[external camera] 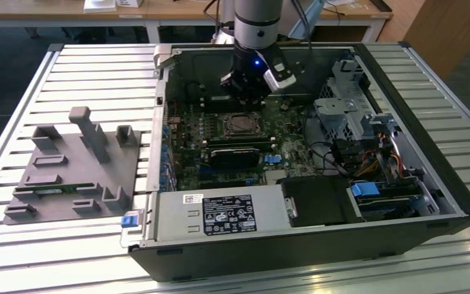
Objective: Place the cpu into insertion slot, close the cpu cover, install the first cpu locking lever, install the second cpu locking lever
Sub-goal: 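Install the second cpu locking lever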
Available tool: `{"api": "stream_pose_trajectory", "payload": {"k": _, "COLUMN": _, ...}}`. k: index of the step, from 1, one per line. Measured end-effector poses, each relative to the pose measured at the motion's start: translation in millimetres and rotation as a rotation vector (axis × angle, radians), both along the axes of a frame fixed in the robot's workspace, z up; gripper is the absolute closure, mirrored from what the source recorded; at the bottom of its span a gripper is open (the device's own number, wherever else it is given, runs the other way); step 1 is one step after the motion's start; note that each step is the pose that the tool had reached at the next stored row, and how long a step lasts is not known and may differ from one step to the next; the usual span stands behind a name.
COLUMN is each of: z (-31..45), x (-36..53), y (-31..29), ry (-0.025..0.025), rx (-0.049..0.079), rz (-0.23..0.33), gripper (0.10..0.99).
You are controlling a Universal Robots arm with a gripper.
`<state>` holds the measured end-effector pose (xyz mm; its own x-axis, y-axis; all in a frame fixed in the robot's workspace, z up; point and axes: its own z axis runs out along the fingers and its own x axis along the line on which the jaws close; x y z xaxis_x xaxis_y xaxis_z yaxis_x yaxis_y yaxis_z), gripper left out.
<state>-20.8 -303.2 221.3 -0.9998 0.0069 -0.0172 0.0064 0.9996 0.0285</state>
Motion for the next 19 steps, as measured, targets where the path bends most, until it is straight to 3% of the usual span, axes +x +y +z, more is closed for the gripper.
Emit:
{"api": "stream_pose_trajectory", "payload": {"k": 5, "z": 0.0, "x": -0.2, "y": -11.4, "ry": 0.0, "rx": 0.0, "rz": 0.0, "gripper": 0.98}}
{"api": "stream_pose_trajectory", "payload": {"k": 9, "z": 1.9, "x": -0.3, "y": -12.6, "ry": 0.0, "rx": 0.0, "rz": 0.0, "gripper": 0.98}}
{"api": "stream_pose_trajectory", "payload": {"k": 14, "z": 11.5, "x": -0.2, "y": -13.0, "ry": 0.0, "rx": 0.0, "rz": 0.0, "gripper": 0.98}}
{"api": "stream_pose_trajectory", "payload": {"k": 19, "z": 11.5, "x": -0.2, "y": -23.4, "ry": 0.0, "rx": 0.0, "rz": 0.0, "gripper": 0.98}}
